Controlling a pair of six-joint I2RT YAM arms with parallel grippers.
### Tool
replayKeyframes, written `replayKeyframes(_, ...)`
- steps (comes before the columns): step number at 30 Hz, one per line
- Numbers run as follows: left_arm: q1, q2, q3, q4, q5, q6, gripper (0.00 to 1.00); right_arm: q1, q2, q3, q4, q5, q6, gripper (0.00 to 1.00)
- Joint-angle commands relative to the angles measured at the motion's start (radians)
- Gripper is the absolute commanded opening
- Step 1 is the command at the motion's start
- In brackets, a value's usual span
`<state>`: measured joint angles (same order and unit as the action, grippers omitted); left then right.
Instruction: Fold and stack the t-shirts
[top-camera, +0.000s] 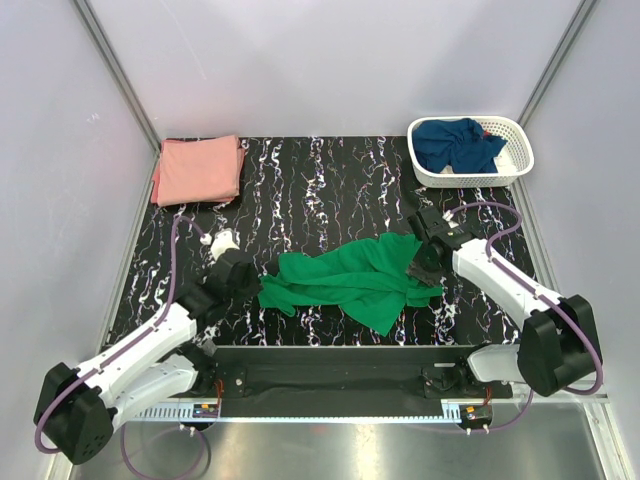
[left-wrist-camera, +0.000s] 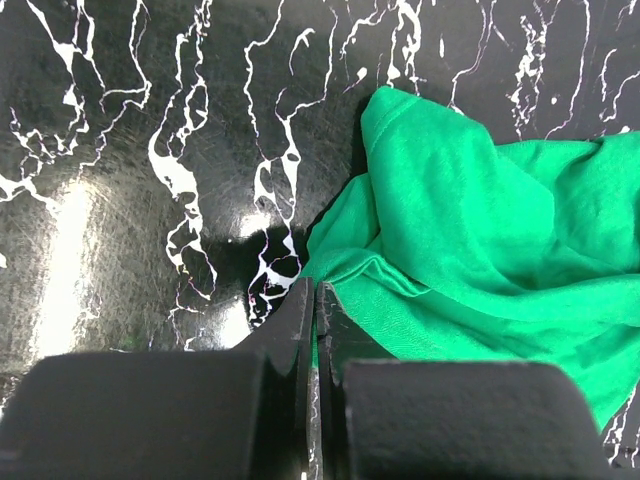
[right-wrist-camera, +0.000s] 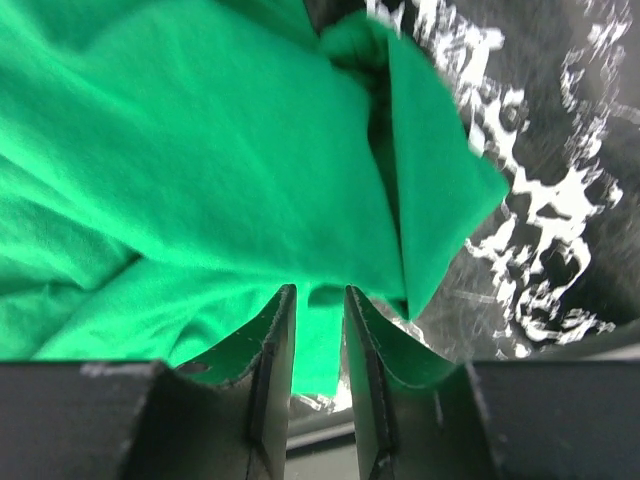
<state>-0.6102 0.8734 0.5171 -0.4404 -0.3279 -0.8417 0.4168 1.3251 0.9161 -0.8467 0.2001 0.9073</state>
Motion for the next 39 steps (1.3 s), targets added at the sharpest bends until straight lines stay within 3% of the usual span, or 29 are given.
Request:
replayKeyframes(1,0.004,-0.005,-0.011,0.083,0.013,0.009,0.00,-0.004,0.002,0.006,-0.034,-0.073,0.071,0.32)
replayKeyframes(15,0.004,-0.040,-0.049,0.120,0.043,0.015,0.00,-0.004,0.077,-0.045,0.000,-0.084,0.134,0.33)
replayKeyframes(33,0.004,-0.053,-0.032,0.103,0.032,0.029,0.00,-0.004,0.158,-0.057,0.029,-0.024,0.076,0.40)
replayKeyframes(36,0.004,-0.062,-0.035,0.094,0.018,0.027,0.00,-0.003,0.143,-0.060,0.026,-0.004,0.071,0.38)
replayKeyframes(38,0.004,-0.065,-0.034,0.086,0.006,0.023,0.00,-0.004,0.125,-0.063,0.028,0.009,0.065,0.30)
replayKeyframes(39,0.004,-0.068,-0.032,0.083,0.004,0.018,0.00,-0.004,0.117,-0.065,0.028,0.010,0.053,0.21)
